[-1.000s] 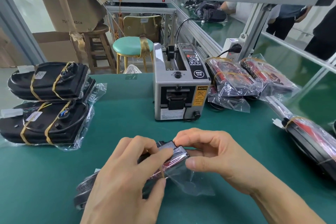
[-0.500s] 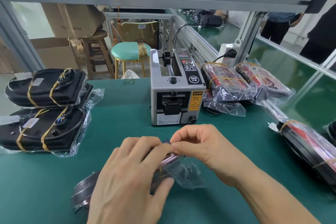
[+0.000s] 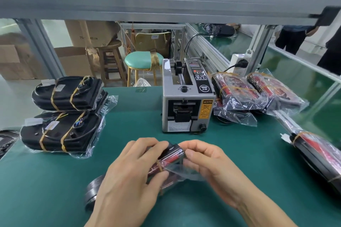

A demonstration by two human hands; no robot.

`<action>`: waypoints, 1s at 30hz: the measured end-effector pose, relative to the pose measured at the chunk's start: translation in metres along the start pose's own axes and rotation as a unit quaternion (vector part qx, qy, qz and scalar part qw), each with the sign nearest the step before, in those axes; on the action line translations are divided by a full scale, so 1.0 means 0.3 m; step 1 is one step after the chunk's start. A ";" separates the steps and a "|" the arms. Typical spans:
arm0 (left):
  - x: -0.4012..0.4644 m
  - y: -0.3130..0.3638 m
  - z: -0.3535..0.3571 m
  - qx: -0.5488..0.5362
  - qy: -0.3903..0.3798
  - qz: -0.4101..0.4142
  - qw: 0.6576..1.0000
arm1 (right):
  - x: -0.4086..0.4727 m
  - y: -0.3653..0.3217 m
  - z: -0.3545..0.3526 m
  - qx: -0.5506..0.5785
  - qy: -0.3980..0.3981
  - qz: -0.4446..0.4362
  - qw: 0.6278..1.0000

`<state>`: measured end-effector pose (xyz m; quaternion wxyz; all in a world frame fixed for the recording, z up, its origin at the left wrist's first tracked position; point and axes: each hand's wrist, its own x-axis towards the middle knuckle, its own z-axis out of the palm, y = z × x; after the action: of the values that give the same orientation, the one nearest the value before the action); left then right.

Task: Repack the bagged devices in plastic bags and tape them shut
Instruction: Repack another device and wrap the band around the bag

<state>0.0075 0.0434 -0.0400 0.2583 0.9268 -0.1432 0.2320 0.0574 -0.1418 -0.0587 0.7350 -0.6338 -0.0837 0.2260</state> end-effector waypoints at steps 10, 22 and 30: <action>-0.024 -0.052 0.031 -0.524 0.230 -0.146 0.807 | -0.007 -0.054 0.013 -0.164 0.035 -0.152 0.974; 0.042 -0.060 -0.088 -0.467 0.071 -0.149 0.869 | -0.034 -0.112 0.085 -0.294 0.061 -0.293 0.908; 0.043 -0.073 -0.087 -0.455 0.074 -0.160 0.873 | -0.082 -0.059 0.102 -0.479 0.197 -0.519 0.680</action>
<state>0.0175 0.0740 -0.0227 0.6948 0.6972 -0.0631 0.1648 0.0273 -0.1269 -0.0319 0.3303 -0.7841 -0.3492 -0.3926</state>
